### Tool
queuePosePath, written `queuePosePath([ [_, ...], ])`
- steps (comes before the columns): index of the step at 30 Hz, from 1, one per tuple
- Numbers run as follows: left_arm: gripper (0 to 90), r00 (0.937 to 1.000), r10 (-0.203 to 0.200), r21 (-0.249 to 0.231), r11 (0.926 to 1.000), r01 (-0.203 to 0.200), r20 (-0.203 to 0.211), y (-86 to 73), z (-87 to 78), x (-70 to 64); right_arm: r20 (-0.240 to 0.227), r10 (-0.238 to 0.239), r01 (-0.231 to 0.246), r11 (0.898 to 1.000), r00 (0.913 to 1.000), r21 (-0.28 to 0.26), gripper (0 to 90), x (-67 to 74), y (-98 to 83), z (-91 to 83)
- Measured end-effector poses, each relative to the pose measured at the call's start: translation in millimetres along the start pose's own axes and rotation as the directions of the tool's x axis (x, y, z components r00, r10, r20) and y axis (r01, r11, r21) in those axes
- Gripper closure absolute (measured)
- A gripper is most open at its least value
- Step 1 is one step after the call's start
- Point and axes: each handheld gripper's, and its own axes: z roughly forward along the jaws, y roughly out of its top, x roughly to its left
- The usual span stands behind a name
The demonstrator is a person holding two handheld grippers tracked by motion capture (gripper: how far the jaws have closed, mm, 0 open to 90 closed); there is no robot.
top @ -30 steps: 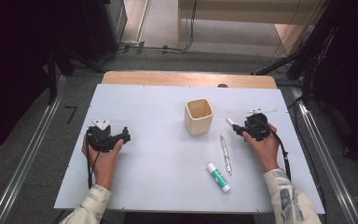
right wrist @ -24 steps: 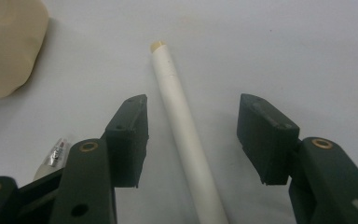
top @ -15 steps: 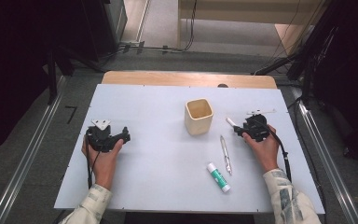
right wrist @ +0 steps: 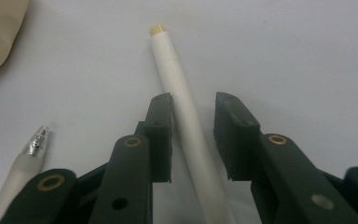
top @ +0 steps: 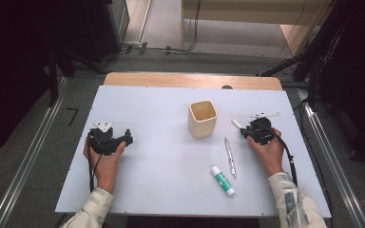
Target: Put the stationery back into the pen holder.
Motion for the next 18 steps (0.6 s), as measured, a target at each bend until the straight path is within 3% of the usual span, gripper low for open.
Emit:
queuePosePath([
  [5, 9.4, 1.0, 0.001, -0.001, 1.0, -0.001, 0.001, -0.1, 0.2, -0.3, 0.007, 0.0, 0.0, 1.0, 1.0, 0.001, 76.0, 0.8, -0.4, -0.4],
  [18, 9.4, 1.0, 0.001, -0.002, 1.0, -0.001, 0.001, 0.0, 0.1, -0.4, 0.002, 0.011, -0.011, 1.0, 0.9999, -0.007, 76.8, 0.3, -1.5, -0.3],
])
